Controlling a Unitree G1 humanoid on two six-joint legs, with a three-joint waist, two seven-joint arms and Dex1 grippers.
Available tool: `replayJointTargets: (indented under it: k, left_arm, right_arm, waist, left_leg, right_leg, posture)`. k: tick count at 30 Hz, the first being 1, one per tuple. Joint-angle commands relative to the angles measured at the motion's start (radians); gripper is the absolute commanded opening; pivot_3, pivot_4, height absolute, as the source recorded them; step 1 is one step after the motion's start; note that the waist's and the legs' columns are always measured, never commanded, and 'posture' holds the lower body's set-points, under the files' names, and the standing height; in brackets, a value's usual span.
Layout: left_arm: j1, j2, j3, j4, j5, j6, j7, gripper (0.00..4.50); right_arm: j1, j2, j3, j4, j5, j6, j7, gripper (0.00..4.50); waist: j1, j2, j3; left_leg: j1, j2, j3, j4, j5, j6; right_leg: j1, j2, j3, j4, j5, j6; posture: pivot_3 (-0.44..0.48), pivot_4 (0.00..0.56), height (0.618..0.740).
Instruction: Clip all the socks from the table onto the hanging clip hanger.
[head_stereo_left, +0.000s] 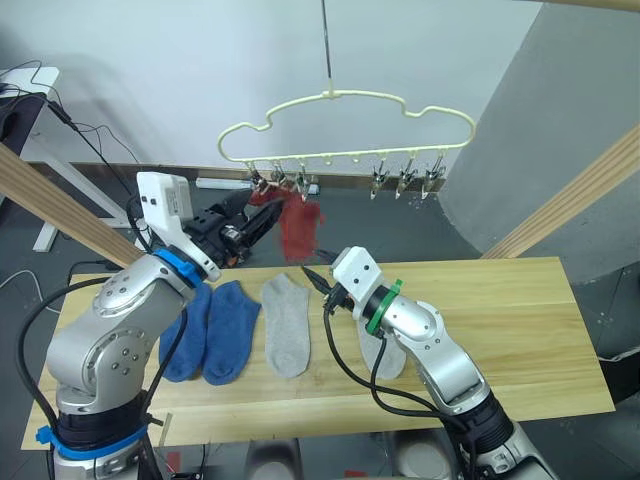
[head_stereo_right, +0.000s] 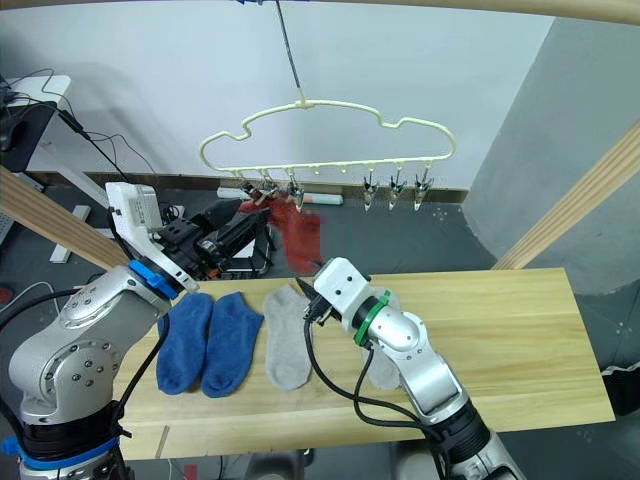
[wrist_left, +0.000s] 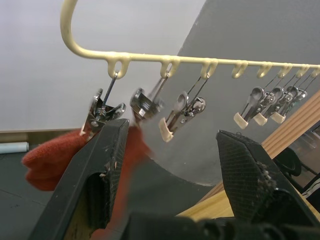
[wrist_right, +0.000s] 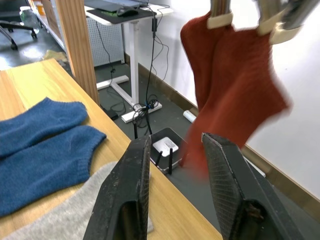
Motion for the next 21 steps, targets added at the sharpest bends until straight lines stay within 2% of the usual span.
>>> replayJointTargets:
  k: [1, 7, 9, 15, 21]
  left_arm:
    - [0.014, 0.015, 0.020, -0.052, 0.015, -0.034, -0.003, 3.09]
    - [0.058, 0.014, -0.019, -0.083, 0.080, -0.081, -0.016, 3.09]
    - [0.071, 0.013, -0.053, -0.085, 0.151, -0.146, -0.035, 3.09]
    - [0.095, -0.075, -0.154, -0.060, 0.313, -0.311, -0.014, 3.09]
    - [0.109, -0.159, -0.216, 0.008, 0.431, -0.452, -0.016, 3.09]
  right_arm:
    - [0.005, -0.007, -0.003, -0.042, 0.013, 0.008, 0.016, 1.75]
    - [0.079, -0.122, -0.059, -0.205, 0.054, 0.068, 0.087, 1.75]
    - [0.112, -0.183, -0.095, -0.283, 0.081, 0.081, 0.118, 1.75]
    - [0.197, -0.289, -0.270, -0.457, 0.228, 0.086, 0.180, 1.75]
    - [0.229, -0.378, -0.423, -0.536, 0.379, 0.170, 0.222, 1.75]
  waist:
    - [0.000, 0.000, 0.000]
    - [0.002, 0.000, 0.000]
    - [0.003, 0.000, 0.000]
    - [0.000, 0.000, 0.000]
    - [-0.004, 0.000, 0.000]
  left_leg:
    - [0.000, 0.000, 0.000, 0.000, 0.000, 0.000]
    - [0.000, 0.000, 0.000, 0.000, 0.000, 0.000]
    - [0.000, 0.000, 0.000, 0.000, -0.001, 0.001]
    - [0.000, -0.001, 0.000, 0.000, -0.001, 0.002]
    - [0.001, -0.001, 0.001, 0.001, -0.001, 0.002]
  right_leg:
    - [0.000, 0.000, 0.000, 0.000, 0.000, 0.000]
    - [0.000, 0.000, 0.000, -0.001, 0.000, 0.000]
    - [0.000, 0.000, 0.000, -0.001, 0.000, 0.000]
    - [0.001, 0.000, 0.000, 0.000, 0.000, 0.000]
    - [0.001, 0.000, 0.001, 0.000, 0.000, 0.000]
  posture:
    - [-0.117, 0.320, 0.740]
    - [-0.128, 0.325, 0.740]
    - [-0.128, 0.325, 0.740]
    - [-0.162, 0.324, 0.740]
    - [-0.196, 0.326, 0.740]
